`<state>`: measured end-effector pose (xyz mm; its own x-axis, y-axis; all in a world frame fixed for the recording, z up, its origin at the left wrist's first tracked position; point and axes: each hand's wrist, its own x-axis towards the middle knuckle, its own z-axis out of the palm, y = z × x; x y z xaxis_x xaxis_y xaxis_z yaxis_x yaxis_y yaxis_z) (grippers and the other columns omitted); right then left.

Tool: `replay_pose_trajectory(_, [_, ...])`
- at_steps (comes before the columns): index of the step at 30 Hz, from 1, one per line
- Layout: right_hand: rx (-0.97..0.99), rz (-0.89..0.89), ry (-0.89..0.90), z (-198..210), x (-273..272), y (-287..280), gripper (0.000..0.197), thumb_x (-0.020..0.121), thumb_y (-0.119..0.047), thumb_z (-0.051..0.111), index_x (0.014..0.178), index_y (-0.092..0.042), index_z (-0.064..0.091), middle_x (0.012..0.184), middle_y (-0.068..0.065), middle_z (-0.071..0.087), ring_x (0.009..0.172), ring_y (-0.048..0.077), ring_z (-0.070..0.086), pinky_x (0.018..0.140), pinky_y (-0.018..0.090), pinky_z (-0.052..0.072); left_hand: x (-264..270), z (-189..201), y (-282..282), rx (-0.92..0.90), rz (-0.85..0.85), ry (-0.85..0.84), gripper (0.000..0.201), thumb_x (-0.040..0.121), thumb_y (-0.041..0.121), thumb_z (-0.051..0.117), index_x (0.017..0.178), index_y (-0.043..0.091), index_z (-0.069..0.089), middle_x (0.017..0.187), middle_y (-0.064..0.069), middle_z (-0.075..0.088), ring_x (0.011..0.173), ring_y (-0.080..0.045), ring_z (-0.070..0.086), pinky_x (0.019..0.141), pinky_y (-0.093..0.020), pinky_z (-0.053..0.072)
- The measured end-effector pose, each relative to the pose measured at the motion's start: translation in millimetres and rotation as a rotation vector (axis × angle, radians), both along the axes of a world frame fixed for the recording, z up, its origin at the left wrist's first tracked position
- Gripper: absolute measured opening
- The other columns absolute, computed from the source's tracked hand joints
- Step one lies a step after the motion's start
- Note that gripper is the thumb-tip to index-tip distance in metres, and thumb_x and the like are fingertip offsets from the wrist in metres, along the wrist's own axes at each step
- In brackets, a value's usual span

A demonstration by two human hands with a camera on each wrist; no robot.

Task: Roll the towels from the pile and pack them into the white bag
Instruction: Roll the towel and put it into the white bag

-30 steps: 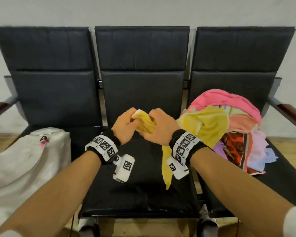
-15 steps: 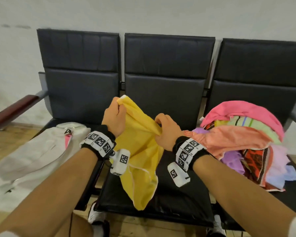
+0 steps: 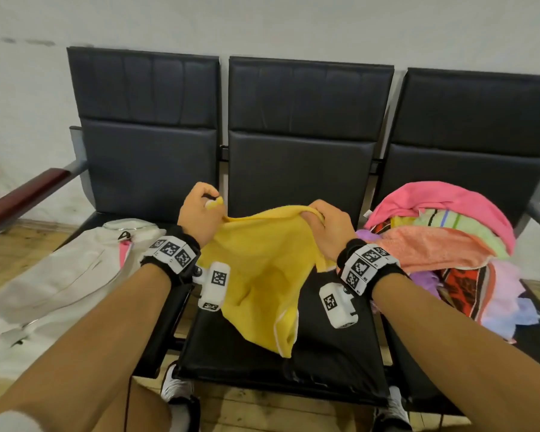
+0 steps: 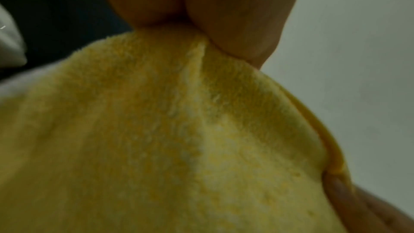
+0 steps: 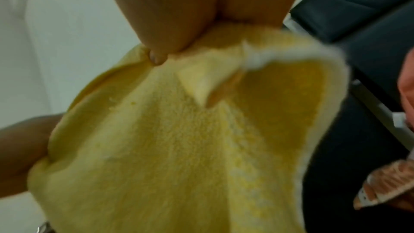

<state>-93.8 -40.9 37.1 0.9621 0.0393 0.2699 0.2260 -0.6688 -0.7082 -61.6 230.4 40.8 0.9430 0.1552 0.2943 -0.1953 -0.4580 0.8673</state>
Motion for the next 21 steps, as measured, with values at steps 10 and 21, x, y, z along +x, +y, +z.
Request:
replay_pose_trajectory(10, [-0.517, 0.068, 0.083, 11, 1, -29, 0.018, 0.079, -0.033, 0.068, 0.087, -0.030, 0.052, 0.084, -0.010, 0.056, 0.082, 0.018, 0.059, 0.071, 0.037, 0.052, -13, 6, 10, 0.574, -0.248, 0.288, 0.050, 0.062, 0.062, 0.081, 0.074, 0.015, 0.066, 0.072, -0.001, 0.063, 0.072, -0.014, 0.060, 0.060, -0.026, 0.044])
replay_pose_trajectory(21, [-0.310, 0.051, -0.033, 0, 0, -54, 0.017, 0.082, -0.007, 0.056, 0.076, -0.023, 0.057, 0.071, -0.010, 0.055, 0.066, 0.005, 0.050, 0.060, 0.023, 0.035, -4, -4, 17, 0.560, -0.240, 0.164, 0.028, 0.094, 0.030, 0.061, 0.072, 0.013, 0.058, 0.072, -0.004, 0.060, 0.070, -0.024, 0.059, 0.060, -0.034, 0.046])
